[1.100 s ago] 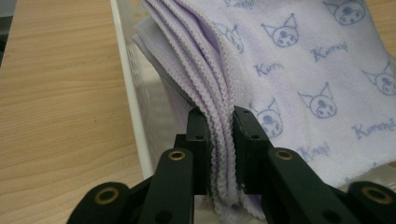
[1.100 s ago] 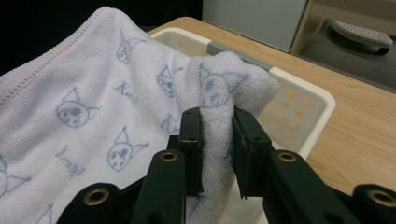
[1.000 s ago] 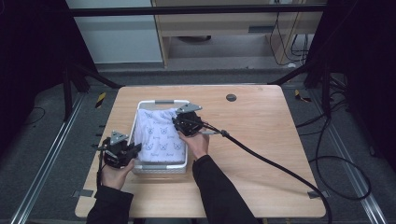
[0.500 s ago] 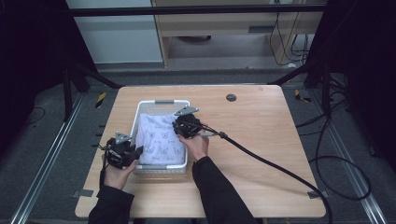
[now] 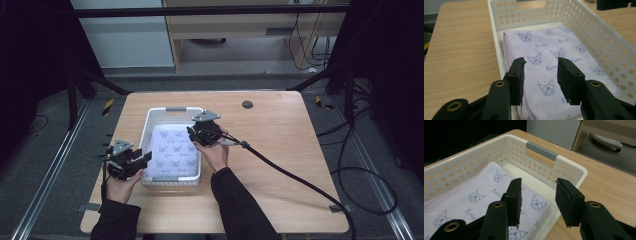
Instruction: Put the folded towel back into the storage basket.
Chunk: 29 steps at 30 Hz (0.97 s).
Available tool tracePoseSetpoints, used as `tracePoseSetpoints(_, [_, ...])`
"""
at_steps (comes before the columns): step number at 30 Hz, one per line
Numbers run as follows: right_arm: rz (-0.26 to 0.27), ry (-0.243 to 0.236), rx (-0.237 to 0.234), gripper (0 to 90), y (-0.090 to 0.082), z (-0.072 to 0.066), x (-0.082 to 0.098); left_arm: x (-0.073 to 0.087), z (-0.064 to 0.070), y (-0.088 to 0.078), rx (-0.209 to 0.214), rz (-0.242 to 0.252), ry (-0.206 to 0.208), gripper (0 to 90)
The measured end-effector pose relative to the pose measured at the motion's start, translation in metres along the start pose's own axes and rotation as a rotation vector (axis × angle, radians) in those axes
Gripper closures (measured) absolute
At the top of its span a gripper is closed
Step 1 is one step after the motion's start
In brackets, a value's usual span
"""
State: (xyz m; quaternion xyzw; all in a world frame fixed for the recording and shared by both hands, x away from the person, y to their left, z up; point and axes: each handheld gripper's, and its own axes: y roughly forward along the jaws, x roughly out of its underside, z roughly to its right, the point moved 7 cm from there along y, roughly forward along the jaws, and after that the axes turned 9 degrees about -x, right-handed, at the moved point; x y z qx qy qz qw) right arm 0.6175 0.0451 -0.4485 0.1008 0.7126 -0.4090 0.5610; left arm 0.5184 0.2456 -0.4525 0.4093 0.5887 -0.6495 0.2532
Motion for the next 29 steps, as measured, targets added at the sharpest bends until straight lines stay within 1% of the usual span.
tracePoseSetpoints(1, [0.012, 0.000, -0.003, 53.9, -0.006, 0.001, -0.001, -0.001, 0.000, -0.002, 0.002, 0.008, 0.002, 55.0])
tracePoseSetpoints(2, [0.012, 0.000, -0.003, 53.9, -0.006, 0.001, -0.001, -0.002, 0.000, -0.003, 0.007, 0.015, 0.002, 55.0])
tracePoseSetpoints(4, [0.023, 0.002, -0.007, 50.6, -0.013, 0.002, -0.002, -0.003, 0.000, -0.005, 0.012, 0.028, 0.009, 53.8])
tracePoseSetpoints(6, [0.028, 0.006, -0.015, 47.0, -0.020, 0.003, -0.002, -0.003, 0.001, -0.007, 0.020, 0.030, 0.008, 52.5])
tracePoseSetpoints(7, [0.028, 0.011, -0.019, 45.3, -0.023, 0.003, -0.002, -0.003, 0.000, -0.007, 0.016, 0.035, 0.014, 51.5])
tracePoseSetpoints(9, [0.031, 0.005, -0.023, 41.4, -0.030, 0.003, -0.002, -0.003, 0.000, -0.009, 0.013, 0.040, 0.020, 50.4])
tracePoseSetpoints(11, [0.031, 0.008, -0.030, 35.3, -0.039, 0.004, 0.000, -0.002, 0.000, -0.011, 0.023, 0.046, 0.016, 48.9])
tracePoseSetpoints(12, [0.034, 0.011, -0.036, 31.9, -0.042, 0.004, 0.001, -0.002, 0.000, -0.012, 0.023, 0.049, 0.020, 48.4])
tracePoseSetpoints(13, [0.036, 0.009, -0.049, 28.2, -0.051, 0.006, 0.004, -0.002, -0.001, -0.013, 0.017, 0.051, 0.026, 46.8])
tracePoseSetpoints(14, [0.036, 0.009, -0.049, 28.2, -0.051, 0.006, 0.004, -0.002, -0.001, -0.013, 0.018, 0.050, 0.024, 46.8])
tracePoseSetpoints(15, [0.034, 0.009, -0.047, 27.4, -0.054, 0.006, 0.006, -0.001, -0.001, -0.015, 0.016, 0.055, 0.031, 46.3])
tracePoseSetpoints(16, [0.035, -0.003, -0.041, 26.3, -0.062, 0.008, 0.009, -0.001, -0.001, -0.016, 0.016, 0.057, 0.032, 45.2])
tracePoseSetpoints(17, [0.037, -0.007, -0.040, 25.6, -0.065, 0.009, 0.010, -0.001, -0.001, -0.017, 0.014, 0.059, 0.034, 44.9])
tracePoseSetpoints(18, [0.033, 0.003, -0.042, 24.7, -0.071, 0.010, 0.013, -0.001, -0.002, -0.018, 0.012, 0.059, 0.037, 44.6])
tracePoseSetpoints(19, [0.036, 0.014, -0.043, 23.2, -0.081, 0.013, 0.018, 0.000, -0.002, -0.019, 0.015, 0.062, 0.037, 43.6])
tracePoseSetpoints(20, [0.036, 0.014, -0.043, 23.2, -0.081, 0.013, 0.018, 0.000, -0.002, -0.019, 0.016, 0.061, 0.038, 43.6])
tracePoseSetpoints(21, [0.036, 0.013, -0.041, 22.8, -0.085, 0.015, 0.020, 0.001, -0.002, -0.020, 0.015, 0.062, 0.039, 43.1])
tracePoseSetpoints(26, [0.048, 0.030, -0.028, 21.0, -0.114, 0.026, 0.038, 0.004, -0.003, -0.021, 0.012, 0.062, 0.046, 41.8])
tracePoseSetpoints(29, [0.049, 0.041, -0.024, 20.4, -0.127, 0.032, 0.049, 0.006, -0.004, -0.021, 0.009, 0.061, 0.050, 42.0])
